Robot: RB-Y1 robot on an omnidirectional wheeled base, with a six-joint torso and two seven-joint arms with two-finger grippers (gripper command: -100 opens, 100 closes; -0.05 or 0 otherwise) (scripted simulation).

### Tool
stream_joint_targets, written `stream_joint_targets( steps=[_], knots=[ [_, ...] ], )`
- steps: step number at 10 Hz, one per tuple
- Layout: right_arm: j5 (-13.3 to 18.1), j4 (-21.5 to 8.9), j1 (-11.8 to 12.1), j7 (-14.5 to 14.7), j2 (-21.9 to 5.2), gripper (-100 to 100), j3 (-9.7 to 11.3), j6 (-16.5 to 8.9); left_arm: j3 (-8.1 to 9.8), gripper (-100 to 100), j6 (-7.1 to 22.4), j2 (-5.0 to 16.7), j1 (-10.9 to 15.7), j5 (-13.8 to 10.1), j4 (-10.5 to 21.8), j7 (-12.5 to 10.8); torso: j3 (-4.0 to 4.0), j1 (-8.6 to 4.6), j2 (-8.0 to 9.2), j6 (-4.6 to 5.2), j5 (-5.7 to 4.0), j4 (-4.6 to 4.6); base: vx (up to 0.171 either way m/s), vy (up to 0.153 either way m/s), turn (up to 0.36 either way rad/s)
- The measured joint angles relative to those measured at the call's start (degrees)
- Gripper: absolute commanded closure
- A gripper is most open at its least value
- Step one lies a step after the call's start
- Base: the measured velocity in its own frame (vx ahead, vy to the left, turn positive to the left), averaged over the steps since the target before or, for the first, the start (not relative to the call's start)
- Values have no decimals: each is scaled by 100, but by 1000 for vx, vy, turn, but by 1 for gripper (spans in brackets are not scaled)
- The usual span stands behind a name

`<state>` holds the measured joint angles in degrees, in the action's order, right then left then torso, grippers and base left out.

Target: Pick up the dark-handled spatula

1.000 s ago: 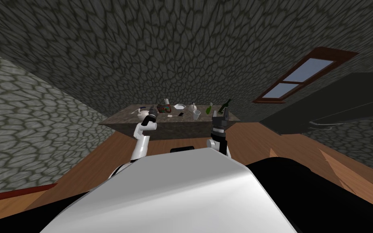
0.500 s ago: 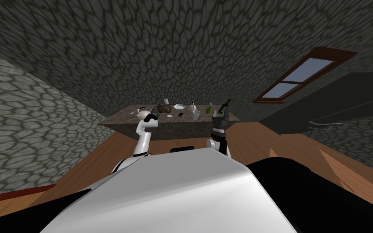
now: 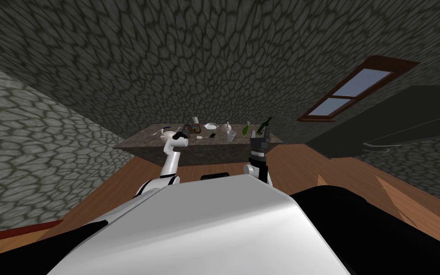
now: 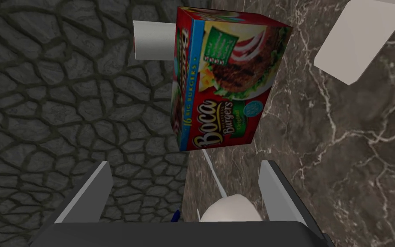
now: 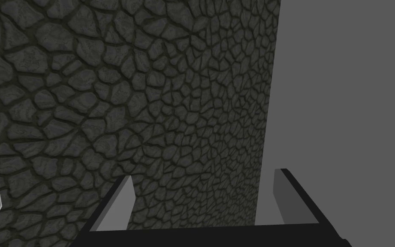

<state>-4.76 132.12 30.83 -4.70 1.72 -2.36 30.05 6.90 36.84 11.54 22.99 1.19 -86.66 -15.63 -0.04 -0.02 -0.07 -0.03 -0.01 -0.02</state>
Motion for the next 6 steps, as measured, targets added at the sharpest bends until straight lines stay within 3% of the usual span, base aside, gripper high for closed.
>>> stream_joint_targets(
  steps=[2,6],
  knots=[
    [0,0,0,0,0,0,0,0,-13,-100,317,6,286,-76,303,3,-2,-2,-4,1,0,-1,20,-7,-7],
    [0,0,0,0,0,0,0,0,-45,-100,864,-40,575,-127,642,-6,-1,1,-1,-1,0,0,28,-3,-17]
  ],
)
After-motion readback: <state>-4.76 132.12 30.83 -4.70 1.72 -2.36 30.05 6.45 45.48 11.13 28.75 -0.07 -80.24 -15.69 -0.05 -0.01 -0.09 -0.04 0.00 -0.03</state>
